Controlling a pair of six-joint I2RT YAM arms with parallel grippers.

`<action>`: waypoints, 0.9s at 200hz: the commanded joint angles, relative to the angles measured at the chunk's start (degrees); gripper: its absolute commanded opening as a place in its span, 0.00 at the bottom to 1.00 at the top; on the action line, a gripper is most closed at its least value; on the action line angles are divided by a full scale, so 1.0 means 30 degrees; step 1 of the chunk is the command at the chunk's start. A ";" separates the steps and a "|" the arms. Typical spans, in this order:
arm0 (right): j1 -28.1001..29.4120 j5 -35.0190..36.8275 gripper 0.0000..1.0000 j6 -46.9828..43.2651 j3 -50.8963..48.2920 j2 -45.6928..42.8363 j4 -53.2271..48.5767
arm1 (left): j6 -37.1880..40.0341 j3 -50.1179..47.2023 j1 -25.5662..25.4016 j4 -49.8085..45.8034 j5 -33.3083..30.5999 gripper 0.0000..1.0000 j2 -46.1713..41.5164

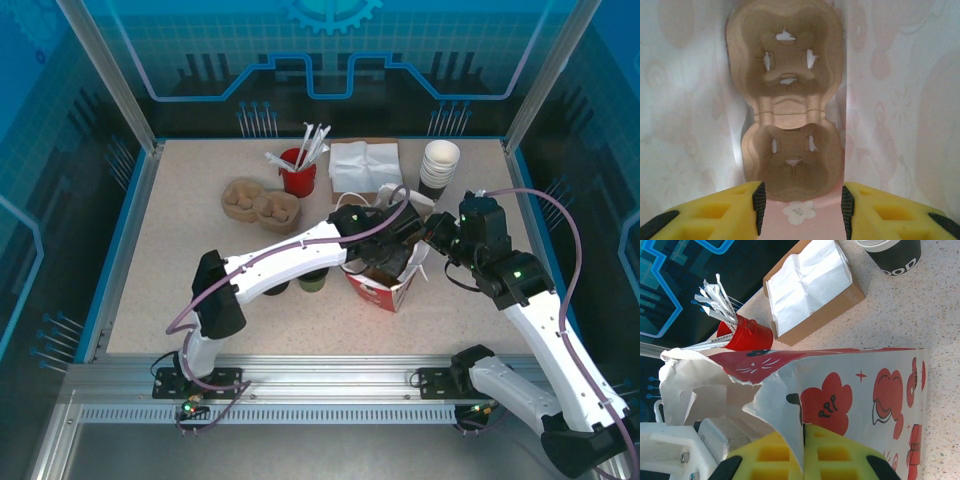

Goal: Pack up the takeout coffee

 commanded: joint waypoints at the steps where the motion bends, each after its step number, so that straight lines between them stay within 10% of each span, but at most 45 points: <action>1: 0.0284 0.0079 0.00 0.0363 -0.0091 -0.0366 0.0223 | 0.0339 0.0635 0.0101 -0.0711 0.0698 0.46 0.0935; 180: 0.0288 0.0475 0.00 -0.0014 -0.0440 -0.0905 0.0365 | -0.0162 -0.1091 0.1423 0.0102 0.4198 0.43 0.2492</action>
